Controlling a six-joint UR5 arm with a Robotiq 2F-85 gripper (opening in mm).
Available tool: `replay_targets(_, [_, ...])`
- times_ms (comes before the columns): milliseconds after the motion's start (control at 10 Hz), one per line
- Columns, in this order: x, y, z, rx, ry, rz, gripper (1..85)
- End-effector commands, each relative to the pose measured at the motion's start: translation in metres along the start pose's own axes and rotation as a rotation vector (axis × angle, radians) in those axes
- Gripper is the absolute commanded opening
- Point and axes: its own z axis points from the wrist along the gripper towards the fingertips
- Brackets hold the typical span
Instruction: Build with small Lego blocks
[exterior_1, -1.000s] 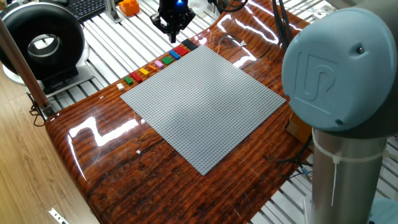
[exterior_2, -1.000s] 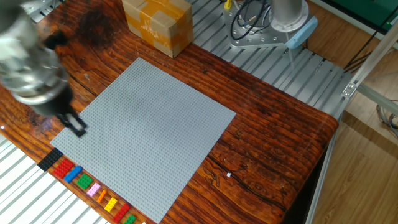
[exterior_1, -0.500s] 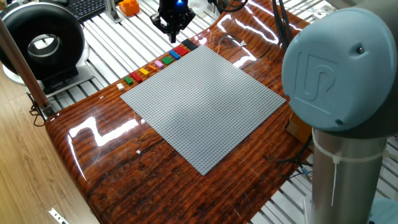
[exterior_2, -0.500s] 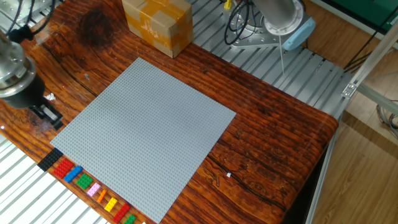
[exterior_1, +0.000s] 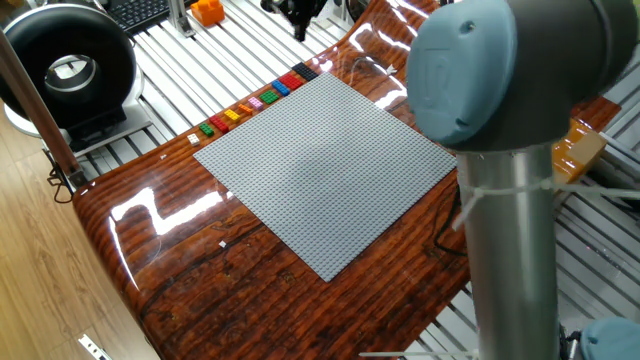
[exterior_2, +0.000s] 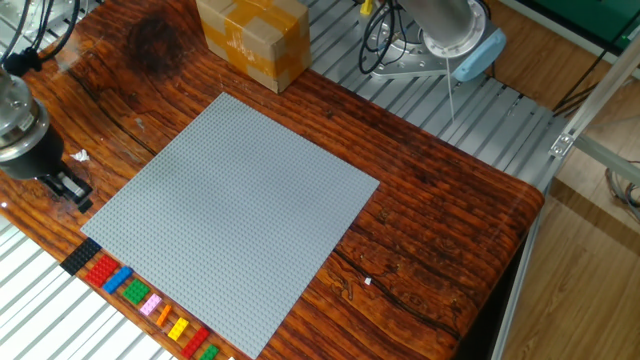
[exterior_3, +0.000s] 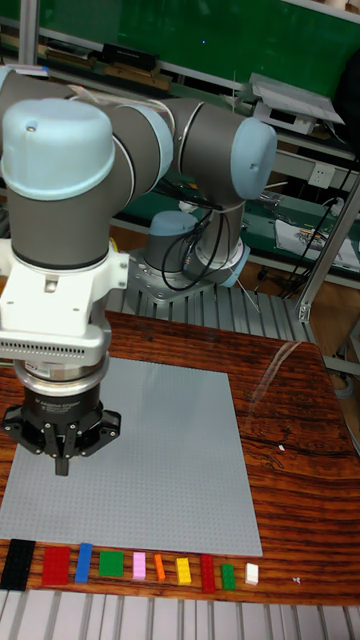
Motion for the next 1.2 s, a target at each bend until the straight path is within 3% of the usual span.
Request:
replay_targets(0, [-0.007, 0.001, 0.001, -0.011, -0.029, 0.072, 1.0])
replay_targets(200, [-0.017, -0.008, 0.000, 0.016, -0.069, 0.171, 1.0])
replay_targets(400, [-0.023, -0.011, -0.001, 0.027, -0.094, 0.201, 1.0])
replay_targets(800, [-0.021, -0.007, 0.000, 0.009, -0.077, 0.084, 1.0])
replay_targets(1100, [-0.036, -0.031, 0.007, 0.034, -0.066, 0.053, 1.3])
